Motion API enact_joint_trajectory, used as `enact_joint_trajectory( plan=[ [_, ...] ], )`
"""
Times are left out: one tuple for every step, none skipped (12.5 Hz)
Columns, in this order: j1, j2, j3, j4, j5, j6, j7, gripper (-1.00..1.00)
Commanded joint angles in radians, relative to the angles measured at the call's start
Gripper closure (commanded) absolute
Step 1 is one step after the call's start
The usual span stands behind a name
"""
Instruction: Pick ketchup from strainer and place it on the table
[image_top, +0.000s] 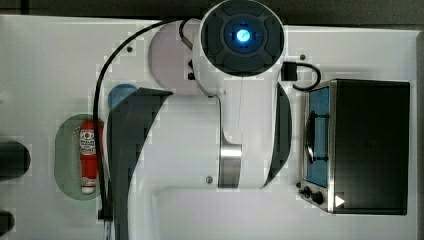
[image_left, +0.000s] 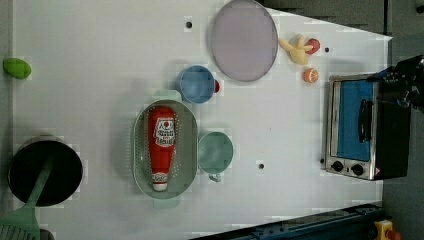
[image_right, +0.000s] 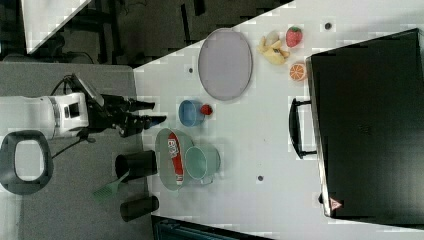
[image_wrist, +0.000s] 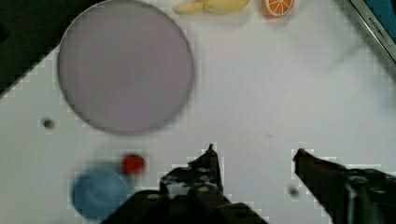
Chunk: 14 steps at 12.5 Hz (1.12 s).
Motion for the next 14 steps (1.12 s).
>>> enact_joint_trajectory(
  plan=[
    [-0.101,-0.282,0.062,-0.111,0.022,-0.178,0.079,-0.59],
    [-0.098,-0.281,0.068,-0.111,0.023,-0.178,0.079,-0.81],
    [-0.093,-0.277,0.081,-0.111,0.025,-0.178,0.079,-1.0],
    [-0.085,-0.272,0.1,-0.111,0.025,-0.177,0.079,-1.0],
    [-0.076,-0.266,0.125,-0.111,0.025,-0.174,0.079,-1.0],
    [-0.067,-0.258,0.155,-0.111,0.025,-0.16,0.079,-1.0],
    [-0.056,-0.249,0.19,-0.111,0.025,-0.136,0.079,-1.0],
    [-0.047,-0.239,0.229,-0.111,0.024,-0.105,0.079,-1.0],
    [-0.041,-0.227,0.27,-0.111,0.024,-0.072,0.08,-1.0],
    [-0.036,-0.214,0.311,-0.111,0.024,-0.039,0.081,-1.0],
    [-0.032,-0.197,0.354,-0.112,0.024,-0.008,0.081,-1.0],
    [-0.029,-0.179,0.399,-0.112,0.024,0.018,0.081,-1.0],
    [-0.024,-0.158,0.445,-0.113,0.024,0.039,0.081,-1.0],
    [-0.019,-0.133,0.491,-0.113,0.024,0.058,0.081,-1.0]
  ],
)
